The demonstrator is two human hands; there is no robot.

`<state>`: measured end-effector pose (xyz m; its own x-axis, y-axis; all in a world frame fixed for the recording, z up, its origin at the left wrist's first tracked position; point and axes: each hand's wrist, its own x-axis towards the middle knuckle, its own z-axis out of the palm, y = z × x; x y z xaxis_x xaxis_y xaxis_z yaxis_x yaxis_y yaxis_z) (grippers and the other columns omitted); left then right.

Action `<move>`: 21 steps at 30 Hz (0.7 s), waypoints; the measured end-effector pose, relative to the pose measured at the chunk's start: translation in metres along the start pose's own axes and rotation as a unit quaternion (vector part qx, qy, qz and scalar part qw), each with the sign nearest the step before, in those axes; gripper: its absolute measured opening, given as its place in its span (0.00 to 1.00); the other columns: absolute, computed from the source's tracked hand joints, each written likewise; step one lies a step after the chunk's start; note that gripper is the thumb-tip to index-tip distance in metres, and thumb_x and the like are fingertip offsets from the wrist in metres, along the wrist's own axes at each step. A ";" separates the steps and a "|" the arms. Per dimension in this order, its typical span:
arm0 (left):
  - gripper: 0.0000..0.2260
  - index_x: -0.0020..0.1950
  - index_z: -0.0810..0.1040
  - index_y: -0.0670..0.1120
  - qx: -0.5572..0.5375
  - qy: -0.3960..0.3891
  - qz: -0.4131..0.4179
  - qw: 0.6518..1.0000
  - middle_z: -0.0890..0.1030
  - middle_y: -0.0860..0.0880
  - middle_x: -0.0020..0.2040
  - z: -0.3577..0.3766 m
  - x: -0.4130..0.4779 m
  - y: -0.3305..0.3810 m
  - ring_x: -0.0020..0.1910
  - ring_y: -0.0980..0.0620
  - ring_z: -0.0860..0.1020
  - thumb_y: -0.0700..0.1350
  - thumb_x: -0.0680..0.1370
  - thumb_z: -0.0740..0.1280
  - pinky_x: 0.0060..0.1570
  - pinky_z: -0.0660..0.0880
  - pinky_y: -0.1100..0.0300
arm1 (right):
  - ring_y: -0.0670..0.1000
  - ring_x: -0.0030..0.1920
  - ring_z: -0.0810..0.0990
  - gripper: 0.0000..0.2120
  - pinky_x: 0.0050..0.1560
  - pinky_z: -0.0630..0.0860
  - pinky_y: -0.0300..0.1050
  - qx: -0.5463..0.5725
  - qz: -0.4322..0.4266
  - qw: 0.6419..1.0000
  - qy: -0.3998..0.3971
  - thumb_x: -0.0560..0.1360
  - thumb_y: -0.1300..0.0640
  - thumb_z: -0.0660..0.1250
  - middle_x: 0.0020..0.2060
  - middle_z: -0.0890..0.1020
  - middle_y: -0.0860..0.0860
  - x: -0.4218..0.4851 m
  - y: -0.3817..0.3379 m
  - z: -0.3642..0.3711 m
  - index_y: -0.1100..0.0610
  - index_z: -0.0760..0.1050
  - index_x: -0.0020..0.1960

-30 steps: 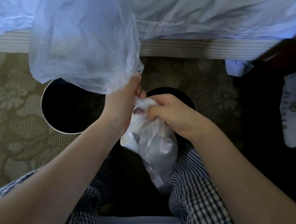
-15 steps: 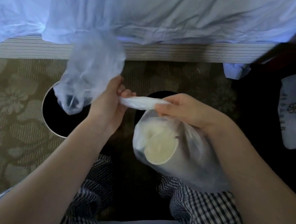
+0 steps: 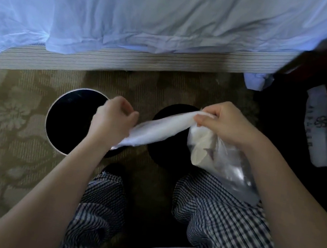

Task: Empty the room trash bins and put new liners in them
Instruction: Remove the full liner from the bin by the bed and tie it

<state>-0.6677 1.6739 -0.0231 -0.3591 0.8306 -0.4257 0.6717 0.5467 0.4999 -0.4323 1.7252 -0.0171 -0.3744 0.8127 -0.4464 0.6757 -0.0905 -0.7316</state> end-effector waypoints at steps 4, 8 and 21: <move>0.22 0.66 0.71 0.51 0.089 -0.100 0.126 0.983 0.74 0.51 0.64 0.015 -0.011 0.007 0.66 0.48 0.69 0.58 0.76 0.64 0.66 0.63 0.50 | 0.45 0.28 0.67 0.15 0.33 0.63 0.42 -0.032 -0.022 0.994 -0.106 0.75 0.55 0.68 0.27 0.69 0.50 -0.002 -0.008 0.014 0.59 0.73 0.31; 0.29 0.71 0.64 0.53 0.106 -0.192 0.202 0.955 0.70 0.52 0.68 0.017 -0.018 0.020 0.68 0.52 0.65 0.55 0.73 0.69 0.67 0.57 0.57 | 0.42 0.25 0.64 0.18 0.29 0.59 0.37 -0.034 -0.045 0.990 -0.132 0.75 0.56 0.68 0.25 0.66 0.47 -0.003 -0.021 0.029 0.54 0.68 0.29; 0.10 0.48 0.78 0.31 -0.393 -0.174 -0.019 0.903 0.74 0.41 0.36 0.004 -0.011 0.023 0.34 0.48 0.73 0.39 0.76 0.64 0.36 0.71 0.57 | 0.48 0.46 0.81 0.08 0.45 0.77 0.43 0.075 0.032 0.997 0.001 0.77 0.51 0.65 0.46 0.80 0.49 -0.001 -0.031 0.032 0.55 0.76 0.50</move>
<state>-0.6462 1.6770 -0.0100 -0.0549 0.8002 -0.5972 -0.0527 0.5950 0.8020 -0.4726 1.7086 -0.0101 -0.3326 0.8036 -0.4935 0.5961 -0.2264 -0.7703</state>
